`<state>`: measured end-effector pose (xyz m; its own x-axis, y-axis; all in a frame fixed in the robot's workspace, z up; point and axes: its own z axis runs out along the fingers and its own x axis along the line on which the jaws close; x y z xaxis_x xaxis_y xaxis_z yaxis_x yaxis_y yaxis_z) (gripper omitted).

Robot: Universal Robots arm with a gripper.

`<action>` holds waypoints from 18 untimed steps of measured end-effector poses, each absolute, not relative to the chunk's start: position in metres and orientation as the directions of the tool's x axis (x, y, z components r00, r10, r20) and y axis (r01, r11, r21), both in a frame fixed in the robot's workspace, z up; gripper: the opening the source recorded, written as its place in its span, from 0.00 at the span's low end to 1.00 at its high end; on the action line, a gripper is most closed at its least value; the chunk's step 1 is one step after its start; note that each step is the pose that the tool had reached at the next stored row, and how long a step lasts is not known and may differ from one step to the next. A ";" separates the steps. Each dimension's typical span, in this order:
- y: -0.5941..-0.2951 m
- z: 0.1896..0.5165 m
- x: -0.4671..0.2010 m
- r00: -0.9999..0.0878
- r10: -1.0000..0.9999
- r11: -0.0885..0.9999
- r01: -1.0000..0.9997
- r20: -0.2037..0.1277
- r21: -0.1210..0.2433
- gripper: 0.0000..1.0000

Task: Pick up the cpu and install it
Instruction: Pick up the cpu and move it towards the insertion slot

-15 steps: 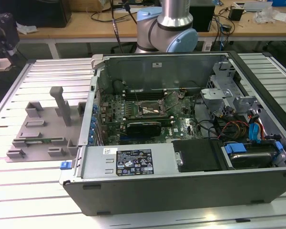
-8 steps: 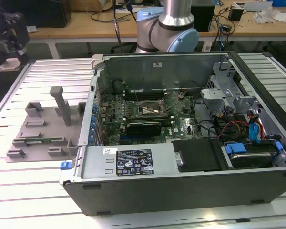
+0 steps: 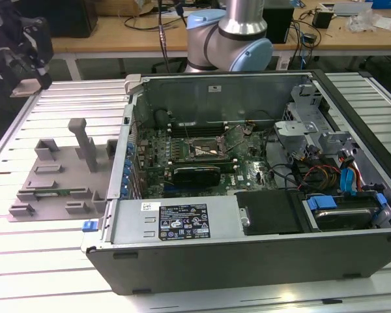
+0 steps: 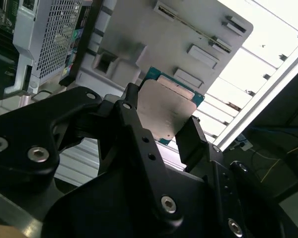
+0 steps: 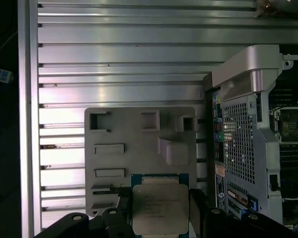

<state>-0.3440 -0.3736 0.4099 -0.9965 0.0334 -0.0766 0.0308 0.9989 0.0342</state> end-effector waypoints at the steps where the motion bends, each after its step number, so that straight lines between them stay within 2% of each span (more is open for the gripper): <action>1: -0.374 0.410 -0.341 -0.997 0.033 0.999 0.031 -0.077 0.034 0.55; 18: -0.374 0.410 -0.289 -0.997 0.033 0.999 0.031 -0.077 0.034 0.55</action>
<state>-0.2890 -0.3741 0.4099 -0.9965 0.0334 -0.0765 0.0309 0.9989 0.0342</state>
